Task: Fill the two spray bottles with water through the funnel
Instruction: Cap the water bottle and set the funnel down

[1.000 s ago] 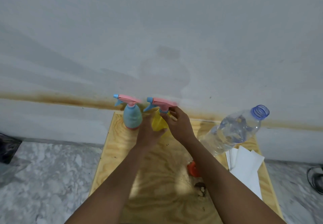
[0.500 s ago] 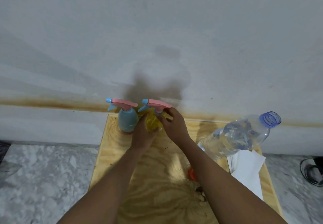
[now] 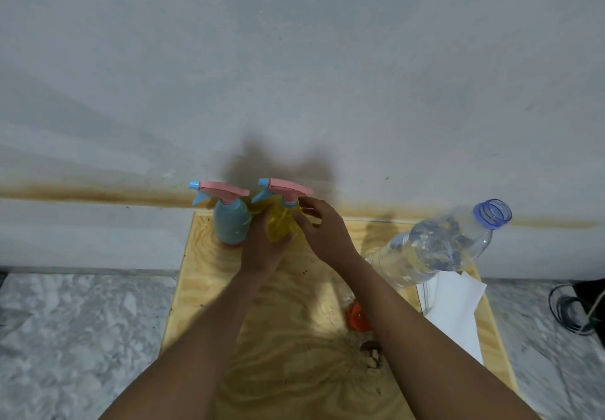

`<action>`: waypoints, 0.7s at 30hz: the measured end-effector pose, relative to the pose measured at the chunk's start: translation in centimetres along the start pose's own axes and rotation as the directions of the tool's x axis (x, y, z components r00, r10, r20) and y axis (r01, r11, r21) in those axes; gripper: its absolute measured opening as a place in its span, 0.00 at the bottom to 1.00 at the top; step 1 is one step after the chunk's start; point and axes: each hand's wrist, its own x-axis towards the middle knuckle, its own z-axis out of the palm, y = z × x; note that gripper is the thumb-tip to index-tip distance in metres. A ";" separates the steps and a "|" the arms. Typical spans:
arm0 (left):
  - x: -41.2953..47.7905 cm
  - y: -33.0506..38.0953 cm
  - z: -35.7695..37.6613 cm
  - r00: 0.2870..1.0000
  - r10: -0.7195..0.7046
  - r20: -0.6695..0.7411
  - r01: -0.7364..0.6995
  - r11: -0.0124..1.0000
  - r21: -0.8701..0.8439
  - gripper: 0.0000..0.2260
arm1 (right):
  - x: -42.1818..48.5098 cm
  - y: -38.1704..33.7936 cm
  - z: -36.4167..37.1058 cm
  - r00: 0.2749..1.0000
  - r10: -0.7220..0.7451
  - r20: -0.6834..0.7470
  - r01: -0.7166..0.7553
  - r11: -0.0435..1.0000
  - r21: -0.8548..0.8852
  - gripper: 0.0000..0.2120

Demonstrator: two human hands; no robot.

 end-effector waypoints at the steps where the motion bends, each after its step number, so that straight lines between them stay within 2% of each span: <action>1: 0.0 -0.1 0.1 1.000 0.002 -0.007 -0.002 1.000 -0.003 0.30 | -0.3 -0.1 -0.3 1.000 0.001 0.012 -0.001 1.000 0.009 0.16; 6: -0.3 0.8 0.1 1.000 -0.008 -0.008 0.007 0.998 -0.066 0.21 | -2.6 -0.4 -2.3 0.999 0.012 0.032 -0.014 0.999 0.040 0.14; 8: -0.9 1.7 -0.3 0.999 0.022 -0.040 -0.024 0.999 -0.039 0.15 | -4.1 -0.4 -3.5 0.999 0.005 0.044 -0.006 1.000 0.029 0.12; 10: -2.5 2.4 -0.7 0.996 0.010 -0.086 -0.019 0.994 -0.106 0.13 | -6.0 -0.3 -4.8 0.998 -0.013 0.056 0.012 1.000 0.014 0.10; 12: -4.8 2.7 -0.8 0.994 -0.026 -0.104 0.007 0.985 -0.175 0.18 | -8.2 0.0 -6.3 0.998 -0.031 0.048 0.031 1.000 0.004 0.09; 14: -7.3 3.1 -0.4 0.990 -0.077 -0.118 0.058 0.985 -0.160 0.28 | -10.3 0.9 -7.8 0.999 -0.041 -0.009 0.041 0.999 0.006 0.08; 16: -9.6 5.1 0.4 0.988 -0.104 -0.110 0.085 0.982 -0.168 0.30 | -12.3 2.3 -9.5 0.993 -0.042 -0.107 0.042 0.999 -0.003 0.08; 18: -11.1 8.4 1.6 0.996 -0.054 -0.065 0.038 0.974 -0.222 0.29 | -14.2 4.2 -11.2 0.984 -0.009 -0.180 0.005 1.000 -0.021 0.09; 21: -12.2 14.3 3.4 0.993 0.116 0.013 -0.108 0.955 -0.277 0.32 | -16.7 8.0 -13.7 0.974 0.103 -0.200 -0.128 0.986 -0.112 0.07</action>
